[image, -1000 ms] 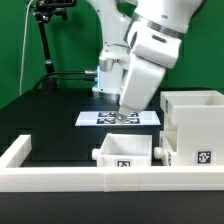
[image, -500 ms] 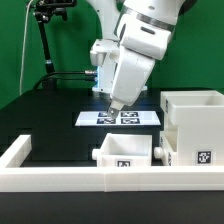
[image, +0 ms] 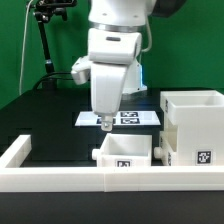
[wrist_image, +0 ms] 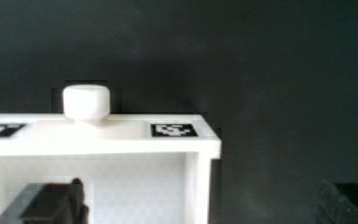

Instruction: Assemble drawer

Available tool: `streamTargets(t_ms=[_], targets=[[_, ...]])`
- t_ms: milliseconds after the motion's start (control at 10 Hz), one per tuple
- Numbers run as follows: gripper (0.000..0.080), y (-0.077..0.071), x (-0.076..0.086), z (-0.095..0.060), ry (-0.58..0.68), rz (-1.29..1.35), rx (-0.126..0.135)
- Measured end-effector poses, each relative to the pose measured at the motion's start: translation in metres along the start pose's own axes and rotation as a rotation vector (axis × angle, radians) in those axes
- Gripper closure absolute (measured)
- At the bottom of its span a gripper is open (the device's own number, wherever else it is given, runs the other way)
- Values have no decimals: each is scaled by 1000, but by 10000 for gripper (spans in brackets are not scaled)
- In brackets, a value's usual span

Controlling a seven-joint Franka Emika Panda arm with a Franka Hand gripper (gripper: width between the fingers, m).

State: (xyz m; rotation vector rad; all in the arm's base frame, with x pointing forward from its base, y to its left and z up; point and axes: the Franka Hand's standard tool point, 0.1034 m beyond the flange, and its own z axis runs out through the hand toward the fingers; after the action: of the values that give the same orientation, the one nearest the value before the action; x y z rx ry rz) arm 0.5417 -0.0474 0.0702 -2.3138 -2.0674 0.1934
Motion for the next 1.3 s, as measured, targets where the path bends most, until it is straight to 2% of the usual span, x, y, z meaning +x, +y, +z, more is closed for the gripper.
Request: streamTargets(t_ms=[200,400,800,900,1300], targets=[[150,-1,-7,2,38,24,8],[150,-2,-3,6,37,19,12],[150,4,14,8,50,-24,-21],[150,4,14,12,51,-30,-28],[150,-1,15,38,55,-22,-11]])
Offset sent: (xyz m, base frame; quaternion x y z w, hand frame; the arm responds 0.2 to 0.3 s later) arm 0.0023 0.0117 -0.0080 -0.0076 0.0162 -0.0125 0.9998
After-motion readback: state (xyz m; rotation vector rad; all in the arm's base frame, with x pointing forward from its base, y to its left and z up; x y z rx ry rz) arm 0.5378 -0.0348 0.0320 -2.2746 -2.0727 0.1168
